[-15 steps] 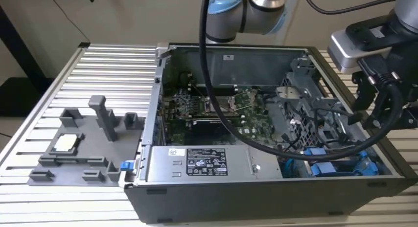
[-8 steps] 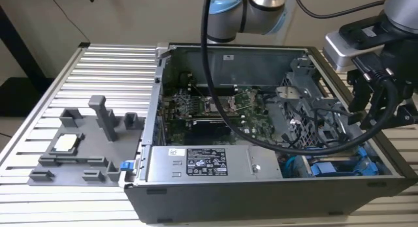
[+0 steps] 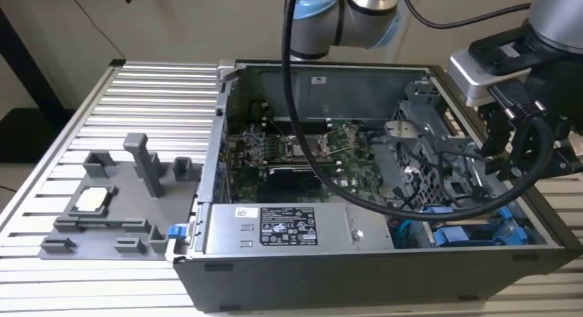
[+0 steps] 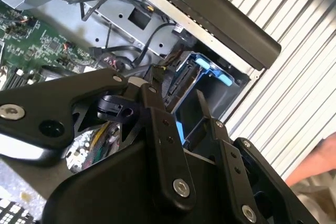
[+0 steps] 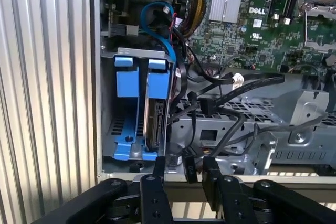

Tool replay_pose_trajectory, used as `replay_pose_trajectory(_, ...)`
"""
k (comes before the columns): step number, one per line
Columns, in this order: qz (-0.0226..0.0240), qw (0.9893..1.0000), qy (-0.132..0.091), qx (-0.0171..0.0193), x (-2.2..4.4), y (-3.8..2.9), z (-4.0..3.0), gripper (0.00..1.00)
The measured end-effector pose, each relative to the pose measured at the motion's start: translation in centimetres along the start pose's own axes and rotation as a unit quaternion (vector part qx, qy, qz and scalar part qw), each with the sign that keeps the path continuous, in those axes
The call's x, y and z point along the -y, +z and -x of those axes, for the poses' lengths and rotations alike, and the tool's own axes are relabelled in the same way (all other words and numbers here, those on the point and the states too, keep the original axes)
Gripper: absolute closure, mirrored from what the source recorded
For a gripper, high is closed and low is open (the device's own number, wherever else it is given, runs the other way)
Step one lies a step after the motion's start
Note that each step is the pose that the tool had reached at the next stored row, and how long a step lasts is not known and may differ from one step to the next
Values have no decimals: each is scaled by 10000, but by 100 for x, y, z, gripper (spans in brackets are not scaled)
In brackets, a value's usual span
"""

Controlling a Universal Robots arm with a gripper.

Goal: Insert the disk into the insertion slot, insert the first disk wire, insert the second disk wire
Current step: 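Insert the first disk wire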

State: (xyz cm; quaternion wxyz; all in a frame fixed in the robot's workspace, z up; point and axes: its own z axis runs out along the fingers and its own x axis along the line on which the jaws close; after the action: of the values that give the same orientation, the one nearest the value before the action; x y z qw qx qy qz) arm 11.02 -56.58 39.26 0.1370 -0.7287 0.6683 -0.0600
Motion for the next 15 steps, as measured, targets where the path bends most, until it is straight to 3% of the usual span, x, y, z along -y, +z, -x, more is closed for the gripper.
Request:
replay_pose_trajectory(3,-54,10000,-12,-9,-2,7,12,58)
replay_pose_trajectory(5,-96,9999,-25,-39,-3,20,34,58)
replay_pose_trajectory(10,-91,9998,-65,-169,-8,42,77,58)
replay_pose_trajectory(15,-80,9996,-92,-265,-17,43,78,58)
